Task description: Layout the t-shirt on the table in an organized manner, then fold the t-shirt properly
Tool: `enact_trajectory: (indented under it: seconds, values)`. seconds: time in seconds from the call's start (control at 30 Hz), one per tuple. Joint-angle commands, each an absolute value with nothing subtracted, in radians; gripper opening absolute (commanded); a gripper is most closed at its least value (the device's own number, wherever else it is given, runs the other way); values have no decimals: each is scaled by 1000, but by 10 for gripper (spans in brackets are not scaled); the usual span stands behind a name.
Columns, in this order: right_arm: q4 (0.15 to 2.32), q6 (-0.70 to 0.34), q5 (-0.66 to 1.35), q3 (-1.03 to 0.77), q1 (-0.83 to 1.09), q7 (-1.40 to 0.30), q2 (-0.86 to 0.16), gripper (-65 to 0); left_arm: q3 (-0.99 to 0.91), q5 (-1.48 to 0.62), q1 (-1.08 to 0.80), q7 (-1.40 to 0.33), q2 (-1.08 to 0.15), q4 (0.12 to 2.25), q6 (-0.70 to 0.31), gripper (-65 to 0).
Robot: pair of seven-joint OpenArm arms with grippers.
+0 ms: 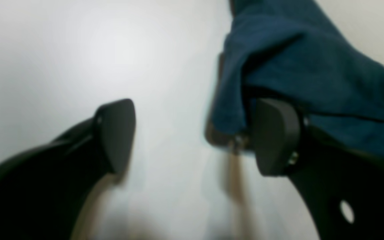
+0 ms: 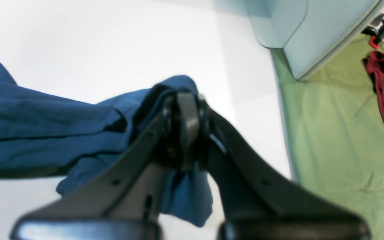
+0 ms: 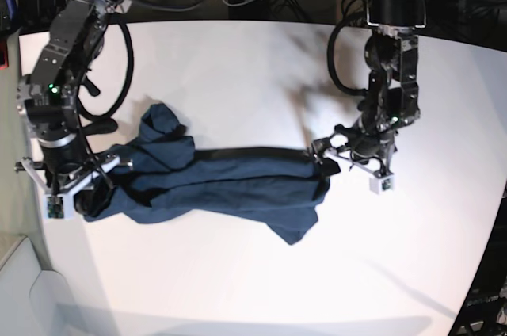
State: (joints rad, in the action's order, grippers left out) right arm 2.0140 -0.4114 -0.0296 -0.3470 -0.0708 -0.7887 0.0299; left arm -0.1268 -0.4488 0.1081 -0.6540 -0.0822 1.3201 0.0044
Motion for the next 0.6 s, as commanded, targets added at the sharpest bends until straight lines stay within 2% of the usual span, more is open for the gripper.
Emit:
enact_trajectory:
  seconds: [0.0,0.07,0.23,0.57]
  values:
    - [2026,-410,-27,-349,-85,-760,22,-650,-127,-455,145,-636,-82,1325,-1,-119]
    - [2014,-410,-27,-348,-85,-760,22,-650,-127,-455,157,-636,-81,1307,-21,-120]
    - [2000,-410,-27,-348,-85,-760,8,-650,-128,-455,168,-636,-81,1302,-174,-121]
    - [1994,-410,-27,-344,-87,-760,7,-650,-133,-450,163,-636,-54,1250,-134,-119]
